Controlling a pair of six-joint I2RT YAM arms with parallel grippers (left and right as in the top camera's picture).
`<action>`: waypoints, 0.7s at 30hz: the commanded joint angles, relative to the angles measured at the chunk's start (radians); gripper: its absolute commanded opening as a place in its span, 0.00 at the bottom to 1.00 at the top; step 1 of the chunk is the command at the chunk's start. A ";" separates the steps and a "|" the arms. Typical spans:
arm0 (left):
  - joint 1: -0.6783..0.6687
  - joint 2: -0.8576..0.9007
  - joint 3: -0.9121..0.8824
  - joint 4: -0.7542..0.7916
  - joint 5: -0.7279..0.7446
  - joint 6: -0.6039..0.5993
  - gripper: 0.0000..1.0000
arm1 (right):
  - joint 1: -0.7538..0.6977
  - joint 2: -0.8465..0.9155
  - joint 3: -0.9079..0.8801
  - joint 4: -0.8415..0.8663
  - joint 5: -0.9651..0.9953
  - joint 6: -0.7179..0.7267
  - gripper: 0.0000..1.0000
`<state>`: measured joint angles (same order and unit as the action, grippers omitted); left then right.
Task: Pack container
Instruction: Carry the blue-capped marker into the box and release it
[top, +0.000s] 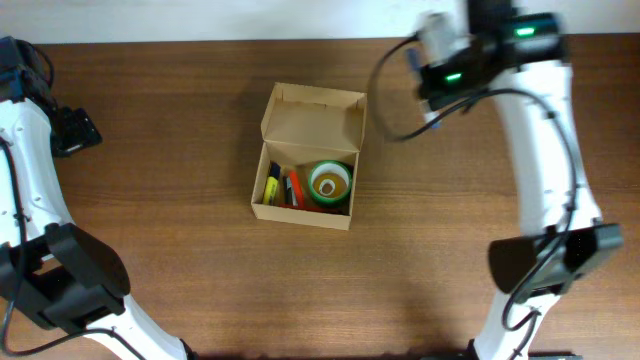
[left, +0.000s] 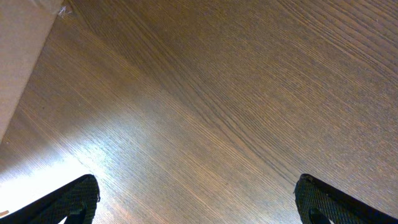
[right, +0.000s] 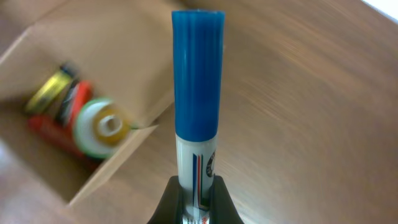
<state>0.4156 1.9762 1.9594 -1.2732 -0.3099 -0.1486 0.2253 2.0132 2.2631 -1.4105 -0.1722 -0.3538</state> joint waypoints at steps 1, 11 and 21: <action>0.006 -0.007 -0.003 0.002 0.000 0.016 1.00 | 0.149 -0.010 0.020 -0.029 0.088 -0.193 0.04; 0.006 -0.007 -0.003 0.002 0.000 0.016 1.00 | 0.413 0.100 0.019 -0.078 0.012 -0.367 0.04; 0.006 -0.007 -0.003 0.002 0.000 0.016 1.00 | 0.475 0.336 0.007 -0.051 -0.021 -0.300 0.04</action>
<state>0.4156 1.9762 1.9594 -1.2728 -0.3099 -0.1490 0.6956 2.3333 2.2723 -1.4620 -0.1596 -0.6601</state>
